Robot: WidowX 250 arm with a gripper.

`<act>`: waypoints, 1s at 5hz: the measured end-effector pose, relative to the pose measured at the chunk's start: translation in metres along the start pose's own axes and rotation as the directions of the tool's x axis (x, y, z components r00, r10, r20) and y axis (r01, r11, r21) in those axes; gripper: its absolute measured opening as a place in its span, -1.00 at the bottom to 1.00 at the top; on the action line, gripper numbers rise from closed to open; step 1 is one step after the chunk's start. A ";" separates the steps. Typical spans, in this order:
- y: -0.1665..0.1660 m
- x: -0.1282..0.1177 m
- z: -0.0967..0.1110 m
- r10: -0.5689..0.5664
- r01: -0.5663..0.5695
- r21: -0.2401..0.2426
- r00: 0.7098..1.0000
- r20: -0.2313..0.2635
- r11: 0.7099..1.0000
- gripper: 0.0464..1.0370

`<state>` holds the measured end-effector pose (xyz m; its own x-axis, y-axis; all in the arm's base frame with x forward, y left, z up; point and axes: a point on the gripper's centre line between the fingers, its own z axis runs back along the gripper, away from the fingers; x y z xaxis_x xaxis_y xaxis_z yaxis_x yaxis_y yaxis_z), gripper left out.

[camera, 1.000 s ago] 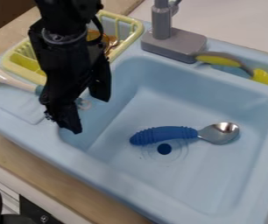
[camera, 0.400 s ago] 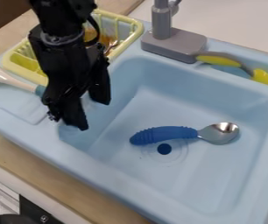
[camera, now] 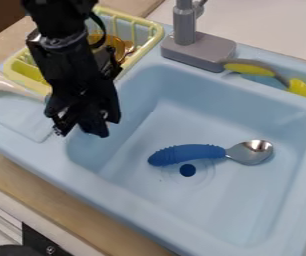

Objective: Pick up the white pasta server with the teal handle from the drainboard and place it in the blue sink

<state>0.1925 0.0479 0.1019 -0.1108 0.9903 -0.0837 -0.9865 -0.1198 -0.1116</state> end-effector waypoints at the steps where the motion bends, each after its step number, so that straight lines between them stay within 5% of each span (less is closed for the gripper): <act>1: 0.001 -0.002 0.000 -0.006 0.006 0.007 1.000 -0.013 1.000 -0.64; 4: 0.010 -0.047 0.010 -0.247 0.248 0.016 0.953 0.176 0.969 -0.64; 5: 0.018 -0.072 0.016 -0.321 0.325 -0.007 0.937 0.141 0.946 -0.64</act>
<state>0.1805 -0.0243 0.1217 0.1955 0.9759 0.0974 -0.9682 0.2078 -0.1394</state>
